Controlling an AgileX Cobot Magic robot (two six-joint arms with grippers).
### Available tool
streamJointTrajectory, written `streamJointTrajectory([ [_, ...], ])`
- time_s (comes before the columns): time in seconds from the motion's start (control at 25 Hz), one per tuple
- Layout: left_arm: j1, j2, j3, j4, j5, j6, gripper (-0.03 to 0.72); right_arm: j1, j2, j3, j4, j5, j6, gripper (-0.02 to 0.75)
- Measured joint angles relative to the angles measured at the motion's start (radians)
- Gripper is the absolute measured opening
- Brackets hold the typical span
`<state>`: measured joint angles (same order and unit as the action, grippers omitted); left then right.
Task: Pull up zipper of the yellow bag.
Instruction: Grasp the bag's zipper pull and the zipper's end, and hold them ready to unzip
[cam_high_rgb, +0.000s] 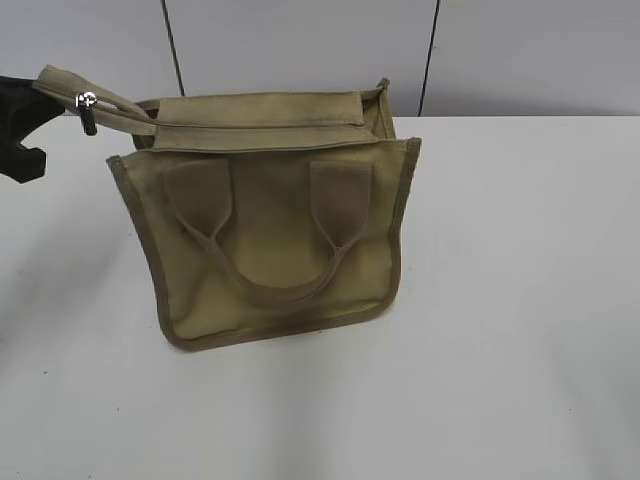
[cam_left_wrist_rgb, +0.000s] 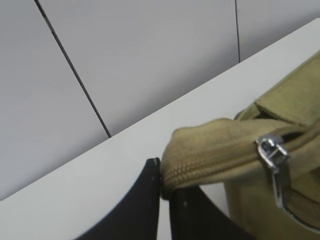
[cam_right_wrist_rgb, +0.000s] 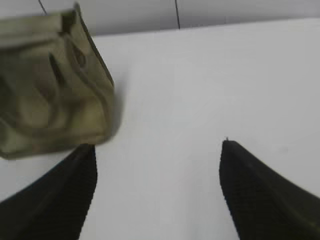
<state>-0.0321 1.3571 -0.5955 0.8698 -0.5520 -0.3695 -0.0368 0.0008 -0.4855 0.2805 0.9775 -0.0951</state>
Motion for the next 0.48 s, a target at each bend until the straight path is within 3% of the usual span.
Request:
streamJointTrajectory([
  [0.16,0.000,0.000,0.000,0.000,-0.023,0.000,0.008,0.000,0.120,-0.006,0.141,-0.173,-0.064,0.584],
  [0.48,0.000,0.000,0.000,0.026,-0.023,-0.019,0.008,0.000,0.582,-0.117,0.408,-0.268,-0.441,0.571],
])
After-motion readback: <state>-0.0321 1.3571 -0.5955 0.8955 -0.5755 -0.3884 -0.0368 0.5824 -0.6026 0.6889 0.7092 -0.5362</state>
